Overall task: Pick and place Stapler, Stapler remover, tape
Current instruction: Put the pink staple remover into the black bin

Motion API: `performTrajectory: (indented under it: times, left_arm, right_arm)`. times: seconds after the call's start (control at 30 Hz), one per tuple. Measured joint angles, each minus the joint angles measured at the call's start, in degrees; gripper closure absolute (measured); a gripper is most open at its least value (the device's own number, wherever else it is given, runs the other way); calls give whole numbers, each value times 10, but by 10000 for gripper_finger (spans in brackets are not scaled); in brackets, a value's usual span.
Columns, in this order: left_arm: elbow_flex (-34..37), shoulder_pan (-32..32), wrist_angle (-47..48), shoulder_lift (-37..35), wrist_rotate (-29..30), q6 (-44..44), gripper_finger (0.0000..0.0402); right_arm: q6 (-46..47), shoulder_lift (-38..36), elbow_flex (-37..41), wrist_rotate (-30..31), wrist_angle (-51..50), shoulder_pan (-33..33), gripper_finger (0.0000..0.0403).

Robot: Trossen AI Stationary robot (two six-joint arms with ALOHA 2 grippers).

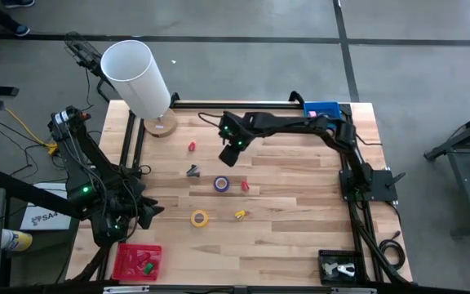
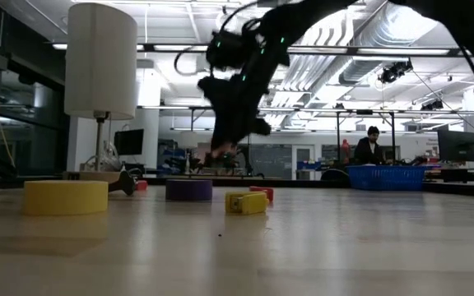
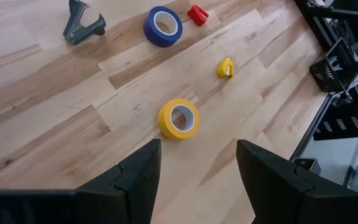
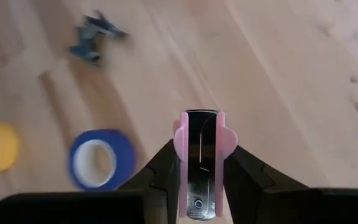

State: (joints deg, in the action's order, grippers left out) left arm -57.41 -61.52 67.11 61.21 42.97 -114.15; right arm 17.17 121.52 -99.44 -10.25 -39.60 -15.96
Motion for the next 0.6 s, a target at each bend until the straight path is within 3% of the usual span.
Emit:
performTrajectory:
  times: [0.6]
  left_arm:
    - [0, 0, -1, 0, 2, -1, 195]
  right_arm:
    - [-114, -130, 0, -8, -194, 11, 320]
